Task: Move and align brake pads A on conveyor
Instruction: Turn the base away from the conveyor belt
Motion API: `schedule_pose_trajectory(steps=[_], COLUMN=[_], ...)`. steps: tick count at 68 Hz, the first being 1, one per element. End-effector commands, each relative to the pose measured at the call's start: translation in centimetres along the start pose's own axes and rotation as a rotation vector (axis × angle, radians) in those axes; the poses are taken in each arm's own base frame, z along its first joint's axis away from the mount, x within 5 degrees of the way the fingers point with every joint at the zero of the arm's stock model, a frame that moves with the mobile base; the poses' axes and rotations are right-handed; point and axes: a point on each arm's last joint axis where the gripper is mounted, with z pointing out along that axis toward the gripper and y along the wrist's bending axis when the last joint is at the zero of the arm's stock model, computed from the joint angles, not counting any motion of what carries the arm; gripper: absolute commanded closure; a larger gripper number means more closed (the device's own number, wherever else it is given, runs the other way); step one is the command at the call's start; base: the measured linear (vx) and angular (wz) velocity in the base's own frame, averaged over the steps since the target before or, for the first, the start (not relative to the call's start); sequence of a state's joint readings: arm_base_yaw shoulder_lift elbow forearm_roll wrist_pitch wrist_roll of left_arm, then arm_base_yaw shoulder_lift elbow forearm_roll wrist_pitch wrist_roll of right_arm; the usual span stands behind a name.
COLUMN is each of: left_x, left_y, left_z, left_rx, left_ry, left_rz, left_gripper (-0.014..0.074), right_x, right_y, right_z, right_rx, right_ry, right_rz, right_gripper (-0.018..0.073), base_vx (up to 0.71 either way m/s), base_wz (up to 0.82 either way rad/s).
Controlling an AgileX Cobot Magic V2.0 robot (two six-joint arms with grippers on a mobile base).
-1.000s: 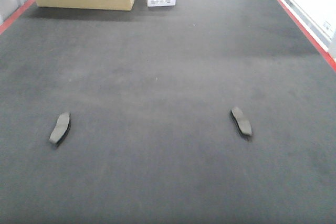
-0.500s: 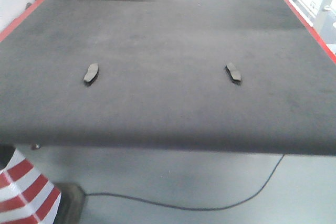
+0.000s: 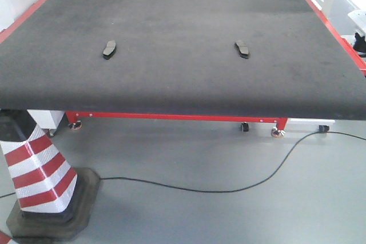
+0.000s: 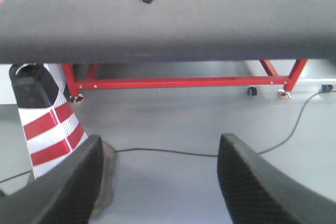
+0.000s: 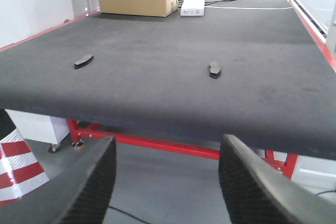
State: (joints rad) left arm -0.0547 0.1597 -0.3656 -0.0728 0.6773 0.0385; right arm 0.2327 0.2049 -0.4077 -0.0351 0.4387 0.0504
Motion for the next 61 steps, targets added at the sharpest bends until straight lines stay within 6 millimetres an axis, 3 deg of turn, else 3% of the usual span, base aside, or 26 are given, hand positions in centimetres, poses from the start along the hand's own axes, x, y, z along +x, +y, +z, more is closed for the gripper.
schedule_pose_trajectory(steps=[1, 26, 61], left_x=[-1.41, -1.41, -1.41], left_y=[-0.06, -0.05, -0.05], left_z=[-0.32, -0.32, -0.32], left_rx=[0.006, 0.005, 0.005], left_ry=[-0.091, -0.091, -0.091], left_rz=[-0.005, -0.005, -0.005], left_gripper=[0.0136, 0.0136, 0.0136], right_x=[-1.56, -1.56, -1.56], right_y=[0.03, 0.03, 0.03], right_z=[-0.18, -0.18, -0.18], right_rx=[-0.002, -0.002, -0.002], right_ry=[-0.097, -0.097, -0.097], right_rz=[-0.009, -0.009, -0.009], right_gripper=[0.0148, 0.0148, 0.0148], base_vx=[-0.26, -0.21, -0.19], base_wz=[-0.02, -0.24, -0.78])
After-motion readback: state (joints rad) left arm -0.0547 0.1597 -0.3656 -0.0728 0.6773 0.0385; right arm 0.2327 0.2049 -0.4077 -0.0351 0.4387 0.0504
